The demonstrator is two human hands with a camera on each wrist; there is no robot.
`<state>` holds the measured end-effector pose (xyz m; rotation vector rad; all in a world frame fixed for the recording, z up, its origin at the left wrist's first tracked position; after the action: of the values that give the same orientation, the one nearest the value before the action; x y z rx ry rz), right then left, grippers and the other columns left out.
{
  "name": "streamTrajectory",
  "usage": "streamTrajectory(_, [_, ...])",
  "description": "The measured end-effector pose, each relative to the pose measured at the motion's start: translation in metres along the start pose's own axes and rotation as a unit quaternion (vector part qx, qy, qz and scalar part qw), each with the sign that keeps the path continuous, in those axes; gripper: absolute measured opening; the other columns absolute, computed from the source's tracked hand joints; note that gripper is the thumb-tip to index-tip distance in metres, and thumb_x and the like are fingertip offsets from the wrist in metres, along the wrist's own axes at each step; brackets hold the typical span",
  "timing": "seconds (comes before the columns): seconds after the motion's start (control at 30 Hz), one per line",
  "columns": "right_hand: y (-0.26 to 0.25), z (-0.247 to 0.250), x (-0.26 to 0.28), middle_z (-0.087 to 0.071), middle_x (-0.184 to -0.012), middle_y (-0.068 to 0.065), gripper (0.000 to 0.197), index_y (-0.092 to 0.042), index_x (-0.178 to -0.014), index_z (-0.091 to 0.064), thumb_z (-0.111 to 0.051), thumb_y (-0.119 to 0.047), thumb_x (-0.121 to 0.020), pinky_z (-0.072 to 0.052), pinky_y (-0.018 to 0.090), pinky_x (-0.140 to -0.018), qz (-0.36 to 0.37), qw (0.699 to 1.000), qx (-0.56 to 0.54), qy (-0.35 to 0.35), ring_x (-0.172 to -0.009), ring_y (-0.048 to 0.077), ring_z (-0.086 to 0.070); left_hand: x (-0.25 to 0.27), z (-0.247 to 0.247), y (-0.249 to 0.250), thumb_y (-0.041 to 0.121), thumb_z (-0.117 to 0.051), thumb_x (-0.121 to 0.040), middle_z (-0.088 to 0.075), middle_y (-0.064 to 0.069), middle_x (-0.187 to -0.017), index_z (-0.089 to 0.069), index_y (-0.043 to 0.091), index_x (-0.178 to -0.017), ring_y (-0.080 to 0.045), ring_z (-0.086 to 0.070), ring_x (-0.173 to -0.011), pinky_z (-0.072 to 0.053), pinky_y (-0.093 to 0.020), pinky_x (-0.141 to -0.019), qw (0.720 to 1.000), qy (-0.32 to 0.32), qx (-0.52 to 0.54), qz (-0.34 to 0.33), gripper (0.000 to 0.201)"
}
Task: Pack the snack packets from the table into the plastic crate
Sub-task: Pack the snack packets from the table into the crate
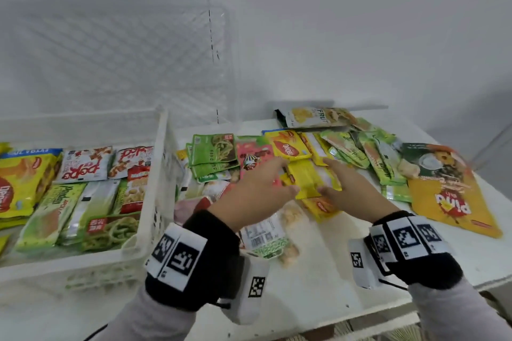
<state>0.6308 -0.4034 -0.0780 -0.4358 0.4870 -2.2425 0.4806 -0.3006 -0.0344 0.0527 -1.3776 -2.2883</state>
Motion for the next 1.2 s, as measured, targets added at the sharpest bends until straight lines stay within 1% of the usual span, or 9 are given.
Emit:
streamTrajectory(0.13, [0.033, -0.003, -0.019, -0.042, -0.143, 0.014, 0.063, -0.015, -0.145, -0.028, -0.055, -0.035, -0.092, -0.041, 0.036, -0.095, -0.059, 0.993, -0.102, 0.012, -0.125, 0.028, -0.046, -0.037, -0.038, -0.025, 0.02, -0.06, -0.091, -0.038, -0.015, -0.142, -0.024, 0.019, -0.145, -0.035, -0.05, -0.119, -0.046, -0.045, -0.099, 0.958, -0.032, 0.249, 0.135, 0.065])
streamTrajectory(0.3, [0.037, -0.022, -0.03, -0.05, -0.131, 0.019, 0.05, -0.002, -0.131, -0.044, -0.053, -0.035, -0.093, -0.043, 0.048, -0.096, -0.078, 0.982, -0.17, 0.015, -0.115, 0.032, -0.051, -0.069, -0.067, -0.042, 0.031, -0.058, -0.092, -0.034, -0.012, -0.147, -0.023, 0.016, -0.146, -0.033, -0.041, -0.129, -0.042, -0.047, -0.1, 0.927, 0.01, 0.307, 0.214, 0.066])
streamTrajectory(0.4, [0.03, -0.026, -0.03, -0.054, -0.126, 0.016, 0.043, -0.001, -0.124, -0.051, -0.051, -0.032, -0.095, -0.042, 0.038, -0.092, -0.058, 0.979, -0.191, 0.036, -0.112, 0.03, -0.051, -0.078, -0.066, -0.048, 0.04, -0.056, -0.091, -0.046, -0.01, -0.135, -0.027, 0.014, -0.143, -0.028, -0.051, -0.118, -0.046, -0.043, -0.097, 0.928, 0.058, 0.278, 0.239, 0.065])
streamTrajectory(0.5, [0.032, -0.028, -0.028, -0.057, -0.116, 0.014, 0.04, -0.008, -0.126, -0.048, -0.055, -0.03, -0.093, -0.049, 0.037, -0.081, -0.064, 0.964, -0.255, 0.032, -0.102, 0.029, -0.058, -0.082, -0.06, -0.05, 0.029, -0.054, -0.094, -0.062, -0.013, -0.103, -0.04, 0.005, -0.13, -0.024, -0.063, -0.081, -0.055, -0.031, -0.068, 0.912, 0.106, 0.316, 0.238, 0.046])
streamTrajectory(0.6, [0.035, -0.031, -0.025, -0.058, -0.1, 0.013, 0.037, -0.013, -0.12, -0.047, -0.059, -0.032, -0.09, -0.056, 0.042, -0.071, -0.074, 0.945, -0.32, 0.0, -0.086, 0.031, -0.063, -0.085, -0.061, -0.051, 0.022, -0.056, -0.093, -0.064, -0.019, -0.113, -0.047, 0.002, -0.123, -0.034, -0.066, -0.094, -0.054, -0.045, -0.082, 0.911, 0.095, 0.317, 0.244, 0.037])
streamTrajectory(0.73, [0.04, -0.018, -0.021, -0.047, -0.071, 0.001, 0.022, -0.022, -0.103, -0.051, -0.063, -0.031, -0.087, -0.04, 0.023, -0.055, -0.019, 0.956, -0.291, -0.026, -0.061, 0.013, -0.049, -0.082, -0.064, -0.048, 0.017, -0.057, -0.091, -0.065, -0.023, -0.113, -0.055, 0.001, -0.117, -0.04, -0.064, -0.101, -0.05, -0.057, -0.087, 0.9, 0.062, 0.361, 0.239, 0.03])
streamTrajectory(0.83, [0.035, -0.009, -0.019, -0.049, -0.057, -0.007, 0.021, -0.026, -0.096, -0.053, -0.067, -0.035, -0.084, -0.04, 0.013, -0.046, 0.022, 0.957, -0.28, -0.079, -0.046, 0.002, -0.05, -0.079, -0.062, -0.046, 0.023, -0.061, -0.09, -0.065, -0.023, -0.113, -0.052, 0.003, -0.124, -0.039, -0.065, -0.098, -0.054, -0.051, -0.081, 0.883, 0.061, 0.407, 0.227, 0.04])
streamTrajectory(1.03, [0.032, 0.015, -0.022, -0.065, -0.07, -0.001, 0.02, -0.021, -0.08, -0.068, -0.059, -0.036, -0.089, -0.056, 0.035, -0.076, 0.074, 0.954, -0.254, -0.14, -0.067, 0.012, -0.065, -0.069, -0.055, -0.046, 0.018, -0.065, -0.087, -0.068, -0.019, -0.108, -0.05, 0.002, -0.124, -0.03, -0.069, -0.084, -0.058, -0.045, -0.073, 0.894, 0.057, 0.388, 0.216, 0.042])
streamTrajectory(1.2, [0.05, 0.041, -0.052, -0.068, -0.083, 0.007, 0.02, -0.022, -0.105, -0.067, -0.062, -0.031, -0.087, -0.052, 0.042, -0.084, 0.076, 0.978, -0.191, -0.03, -0.077, 0.017, -0.064, -0.05, -0.029, -0.05, 0.016, -0.068, -0.083, -0.068, -0.024, -0.104, -0.054, -0.001, -0.118, -0.033, -0.068, -0.077, -0.058, -0.042, -0.067, 0.906, 0.076, 0.366, 0.199, 0.042])
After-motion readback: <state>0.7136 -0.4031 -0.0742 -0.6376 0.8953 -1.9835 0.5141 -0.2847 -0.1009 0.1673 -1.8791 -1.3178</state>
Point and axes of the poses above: each hand's wrist, its own x-axis away from the middle knuckle, its own z-axis out of the back of the hand, y = z × x, the point moved 7 cm from there along -x, towards the middle knuckle
